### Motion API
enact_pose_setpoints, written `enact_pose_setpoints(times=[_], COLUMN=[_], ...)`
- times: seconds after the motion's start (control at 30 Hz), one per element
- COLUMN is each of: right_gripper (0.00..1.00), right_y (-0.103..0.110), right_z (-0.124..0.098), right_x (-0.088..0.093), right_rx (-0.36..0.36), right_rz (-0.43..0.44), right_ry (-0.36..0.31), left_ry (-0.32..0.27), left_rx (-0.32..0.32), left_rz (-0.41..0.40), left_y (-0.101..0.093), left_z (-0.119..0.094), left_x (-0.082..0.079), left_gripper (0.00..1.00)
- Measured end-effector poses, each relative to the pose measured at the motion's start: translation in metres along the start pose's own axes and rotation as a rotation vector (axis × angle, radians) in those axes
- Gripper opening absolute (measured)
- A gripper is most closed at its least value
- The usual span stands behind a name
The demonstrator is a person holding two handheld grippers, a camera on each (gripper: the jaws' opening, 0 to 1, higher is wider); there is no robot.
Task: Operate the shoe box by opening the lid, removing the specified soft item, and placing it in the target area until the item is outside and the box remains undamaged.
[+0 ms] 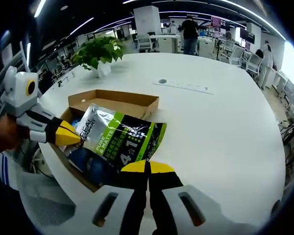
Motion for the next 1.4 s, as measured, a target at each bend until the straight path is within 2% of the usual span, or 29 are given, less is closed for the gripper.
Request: enact_pose_setpoints(times=[0.67,1.1,1.4], right_gripper=[0.00,0.00,0.00], right_y=[-0.066,-0.095,-0.108], right_z=[-0.021,-0.018,-0.010], right_x=[0.008,0.016,0.023], right_rx=[0.076,0.099,0.100], right_rz=[0.022,0.035,0.041], right_ry=[-0.011,-0.006,0.003], left_ry=[0.033,0.066,0.094], left_rx=[0.070,0.085,0.079], left_rz=[0.038,0.057,0.084], left_y=[-0.044,-0.053,-0.057], left_z=[0.059,0.090,0.106], left_x=[-0.007,-0.006,-0.001], left_gripper=[0.00,0.00,0.00])
Point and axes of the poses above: the point that each gripper's makers call its tool centre point, and the gripper's own axes: z roughly forward along the fingers, y roughly to its left, x roughly out of its underside, the point moved 7 cm from there along -z, roughly backward along the fingers, and after that the axes turned 15 degrees about -y, right-handed, at the moved point
